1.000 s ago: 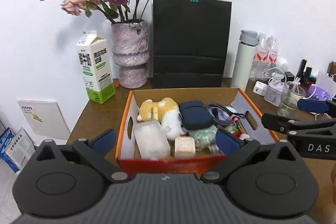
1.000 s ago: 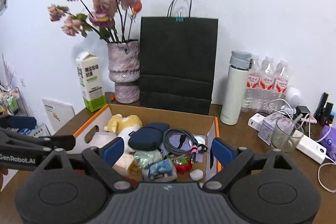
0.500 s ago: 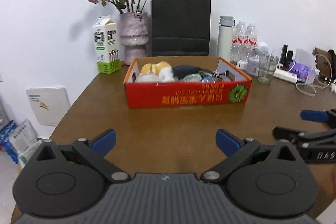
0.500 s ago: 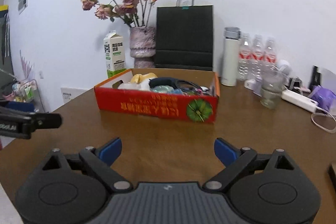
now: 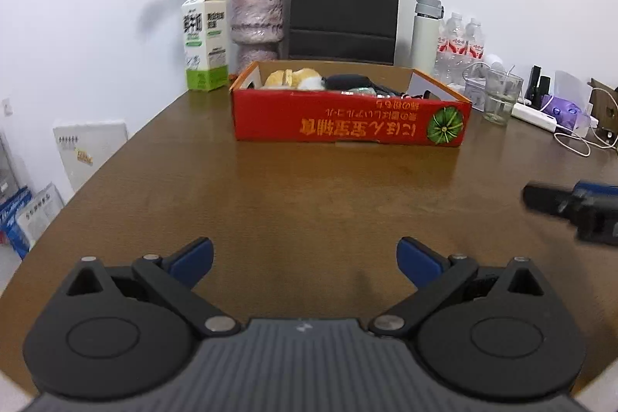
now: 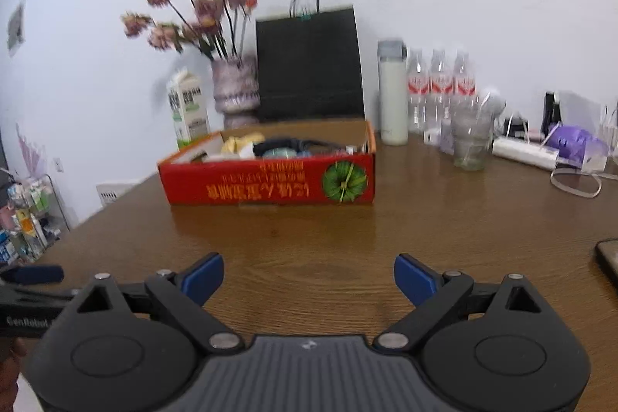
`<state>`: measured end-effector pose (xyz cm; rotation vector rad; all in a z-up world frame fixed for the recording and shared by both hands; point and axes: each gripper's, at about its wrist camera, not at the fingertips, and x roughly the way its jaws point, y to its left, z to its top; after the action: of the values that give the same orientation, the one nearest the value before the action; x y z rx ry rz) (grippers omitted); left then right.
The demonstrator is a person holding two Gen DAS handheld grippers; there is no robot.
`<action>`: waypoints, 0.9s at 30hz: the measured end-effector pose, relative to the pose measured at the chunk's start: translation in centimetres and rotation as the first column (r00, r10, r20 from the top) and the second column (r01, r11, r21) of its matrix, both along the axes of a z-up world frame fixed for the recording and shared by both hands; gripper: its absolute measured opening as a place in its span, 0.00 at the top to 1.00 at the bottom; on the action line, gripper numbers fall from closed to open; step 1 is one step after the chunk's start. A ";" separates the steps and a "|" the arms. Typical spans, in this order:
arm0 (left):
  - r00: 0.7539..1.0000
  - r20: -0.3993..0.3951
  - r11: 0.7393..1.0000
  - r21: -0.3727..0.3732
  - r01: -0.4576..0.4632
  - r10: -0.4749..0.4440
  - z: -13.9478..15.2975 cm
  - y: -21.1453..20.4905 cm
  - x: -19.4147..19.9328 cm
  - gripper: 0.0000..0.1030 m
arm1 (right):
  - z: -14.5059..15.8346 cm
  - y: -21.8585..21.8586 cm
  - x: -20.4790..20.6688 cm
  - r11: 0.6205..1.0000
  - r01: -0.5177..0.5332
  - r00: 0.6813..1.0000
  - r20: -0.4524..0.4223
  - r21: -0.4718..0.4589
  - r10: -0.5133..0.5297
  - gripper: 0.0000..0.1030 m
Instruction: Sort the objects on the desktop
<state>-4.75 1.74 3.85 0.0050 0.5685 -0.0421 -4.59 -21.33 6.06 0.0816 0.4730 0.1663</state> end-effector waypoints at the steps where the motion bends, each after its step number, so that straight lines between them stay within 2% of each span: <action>1: 1.000 -0.005 1.000 0.010 0.000 0.000 -0.1 0.0 0.8 0.00 | -0.3 0.3 0.6 1.000 0.007 1.000 -0.025 0.004 -0.007 0.08; 4: 0.999 -0.029 1.000 0.013 -0.013 0.014 -0.6 0.2 3.3 0.00 | -1.3 1.2 2.8 1.000 0.021 0.998 -0.068 0.020 -0.019 0.08; 7: 0.997 -0.065 0.998 0.040 -0.050 0.052 -1.3 0.3 5.6 0.00 | -2.1 2.5 5.0 1.000 0.014 0.996 -0.091 -0.012 -0.015 0.08; 12: 0.993 -0.111 0.998 0.050 -0.027 0.032 -2.6 0.2 8.1 0.00 | -3.3 3.7 8.1 1.000 0.012 0.988 -0.151 -0.012 -0.014 0.08; 15: 0.991 -0.135 1.000 0.019 -0.015 0.017 -3.0 0.5 9.0 0.00 | -3.9 4.1 9.2 1.000 0.019 0.983 -0.180 -0.024 -0.023 0.08; 20: 0.991 -0.130 1.000 0.017 -0.011 0.013 -3.2 0.5 9.8 0.00 | -4.0 3.8 9.6 0.999 0.043 0.981 -0.188 -0.032 -0.048 0.06; 27: 0.991 -0.132 1.000 0.015 -0.012 0.014 -3.3 0.4 10.3 0.00 | -4.2 4.4 10.3 0.995 0.036 0.976 -0.209 -0.091 -0.055 0.00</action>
<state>5.52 2.17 0.58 0.0122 0.7013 -0.0258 5.68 -16.98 1.88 0.0251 0.6898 0.0921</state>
